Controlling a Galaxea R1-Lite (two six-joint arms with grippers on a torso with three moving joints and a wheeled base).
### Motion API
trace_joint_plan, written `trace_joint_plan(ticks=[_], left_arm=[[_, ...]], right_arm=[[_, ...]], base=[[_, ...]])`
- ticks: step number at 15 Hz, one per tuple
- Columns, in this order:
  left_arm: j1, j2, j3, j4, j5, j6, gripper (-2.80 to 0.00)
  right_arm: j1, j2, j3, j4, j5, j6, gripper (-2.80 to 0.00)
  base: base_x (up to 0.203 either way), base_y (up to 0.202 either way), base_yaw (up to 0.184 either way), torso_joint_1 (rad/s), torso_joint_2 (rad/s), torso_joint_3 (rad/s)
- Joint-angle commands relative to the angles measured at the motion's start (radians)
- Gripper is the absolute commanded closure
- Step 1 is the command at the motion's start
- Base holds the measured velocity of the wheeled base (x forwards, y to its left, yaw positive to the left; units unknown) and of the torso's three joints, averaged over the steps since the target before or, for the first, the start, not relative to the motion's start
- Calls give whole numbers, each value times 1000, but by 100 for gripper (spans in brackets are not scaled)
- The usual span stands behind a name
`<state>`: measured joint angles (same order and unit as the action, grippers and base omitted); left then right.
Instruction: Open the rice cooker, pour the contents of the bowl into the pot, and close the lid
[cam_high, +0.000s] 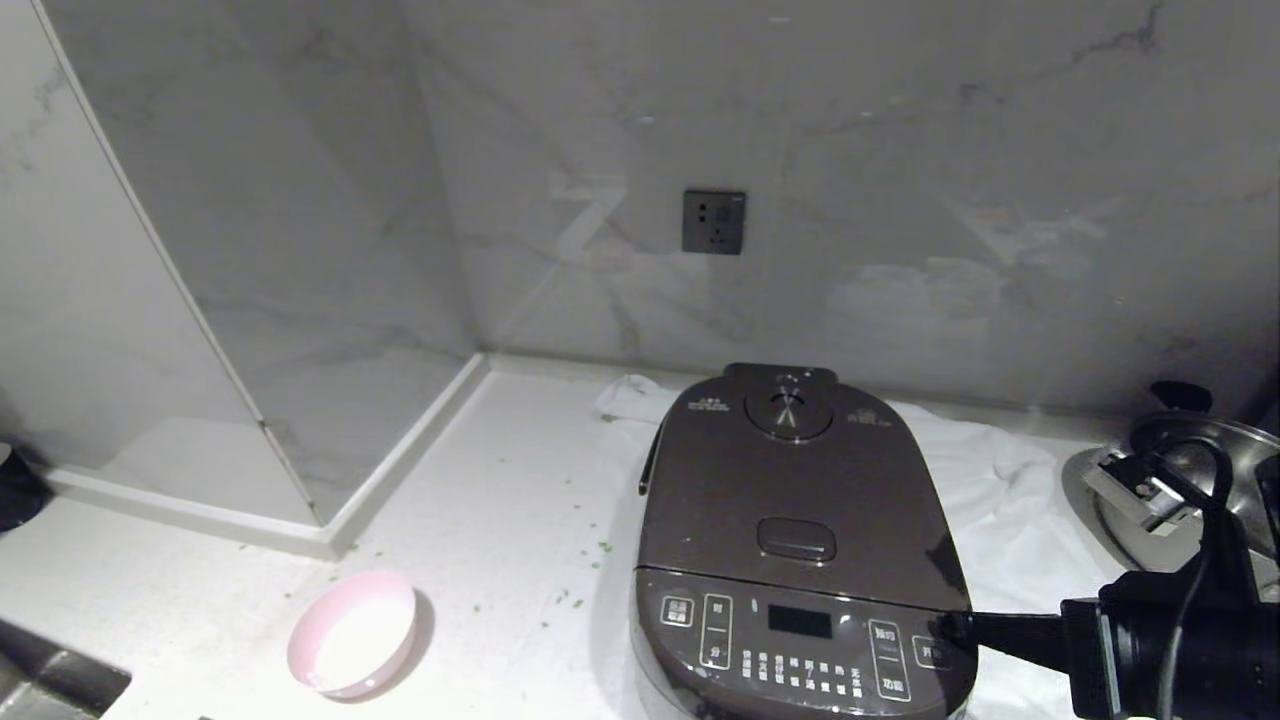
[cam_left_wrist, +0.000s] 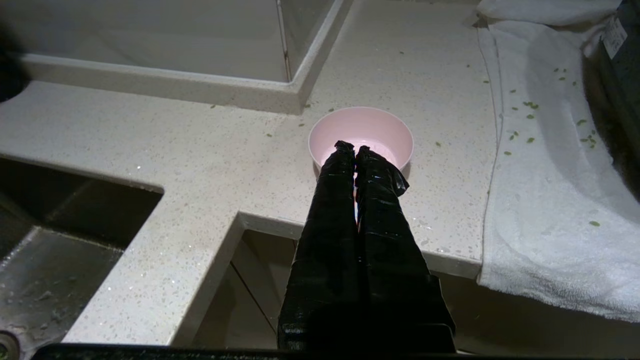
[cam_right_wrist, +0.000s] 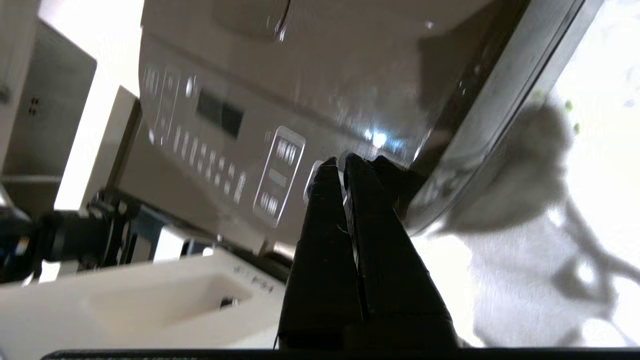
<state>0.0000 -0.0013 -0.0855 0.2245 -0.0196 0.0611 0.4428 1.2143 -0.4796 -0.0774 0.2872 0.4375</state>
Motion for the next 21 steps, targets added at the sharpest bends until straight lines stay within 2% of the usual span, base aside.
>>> trace_joint_plan(ticks=[1,3,17,21], left_arm=[[0,-2,0,1,0,0,0],[-2,-2,0,1,0,-1,0],[0,-2,0,-1,9,-11,0],[0,-2,0,-1,13,-11,0]], right_arm=[[44,-36,0,24,3,26,0],[63,-57,10,59,6,74,0],[60,62,-9,31,33,69,0],[59,91,18,-41,33,70,0]], base=[[0,0,0,0,0,0],[0,0,0,0,0,0],[0,0,0,0,0,0],[0,0,0,0,0,0]])
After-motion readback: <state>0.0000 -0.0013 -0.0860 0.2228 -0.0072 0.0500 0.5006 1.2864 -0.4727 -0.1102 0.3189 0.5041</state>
